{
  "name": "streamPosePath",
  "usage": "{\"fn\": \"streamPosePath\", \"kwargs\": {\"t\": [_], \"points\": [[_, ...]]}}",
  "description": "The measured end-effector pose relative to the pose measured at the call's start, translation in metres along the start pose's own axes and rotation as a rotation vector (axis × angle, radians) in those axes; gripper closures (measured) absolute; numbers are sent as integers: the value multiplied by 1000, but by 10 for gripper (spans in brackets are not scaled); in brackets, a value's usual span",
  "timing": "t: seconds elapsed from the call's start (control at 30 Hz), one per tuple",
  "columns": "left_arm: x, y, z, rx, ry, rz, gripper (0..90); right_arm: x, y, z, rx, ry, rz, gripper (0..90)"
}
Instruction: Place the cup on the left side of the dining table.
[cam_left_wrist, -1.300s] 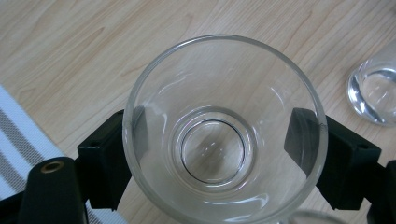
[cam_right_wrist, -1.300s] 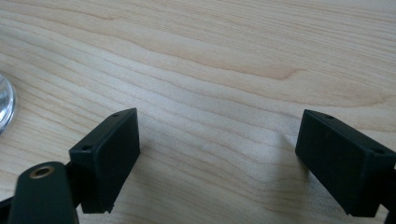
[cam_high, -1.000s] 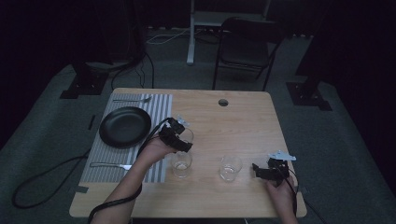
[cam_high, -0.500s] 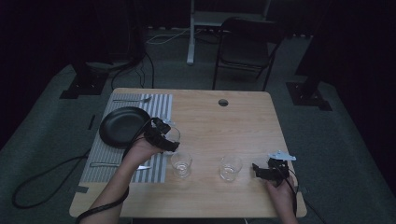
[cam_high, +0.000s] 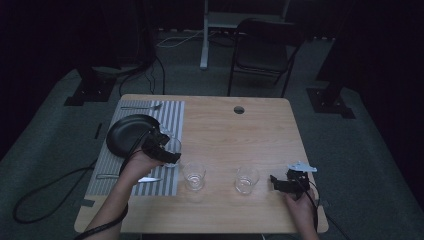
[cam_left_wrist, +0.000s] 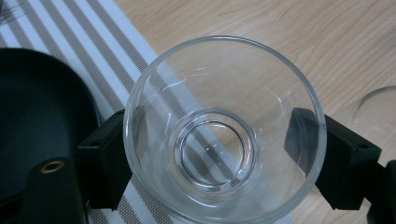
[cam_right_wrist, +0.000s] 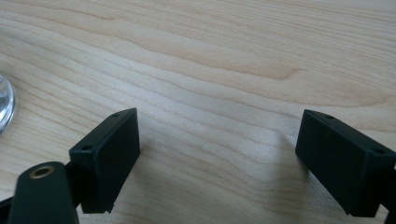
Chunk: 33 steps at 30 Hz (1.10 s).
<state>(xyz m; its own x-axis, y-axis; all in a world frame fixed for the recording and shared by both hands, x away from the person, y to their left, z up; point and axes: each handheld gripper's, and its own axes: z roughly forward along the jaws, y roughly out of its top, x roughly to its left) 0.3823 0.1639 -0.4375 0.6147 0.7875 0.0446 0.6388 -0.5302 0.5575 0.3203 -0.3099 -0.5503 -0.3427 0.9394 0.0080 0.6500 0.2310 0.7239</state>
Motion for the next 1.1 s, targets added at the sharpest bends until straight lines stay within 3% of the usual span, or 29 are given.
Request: {"fn": "streamPosePath", "kwargs": {"t": [0.67,1.1], "points": [[30,-25,-5,8,30,-80,190,0,0,0,0,0,0,133],[40,-43,15,13,25,-126,190,0,0,0,0,0,0,133]]}}
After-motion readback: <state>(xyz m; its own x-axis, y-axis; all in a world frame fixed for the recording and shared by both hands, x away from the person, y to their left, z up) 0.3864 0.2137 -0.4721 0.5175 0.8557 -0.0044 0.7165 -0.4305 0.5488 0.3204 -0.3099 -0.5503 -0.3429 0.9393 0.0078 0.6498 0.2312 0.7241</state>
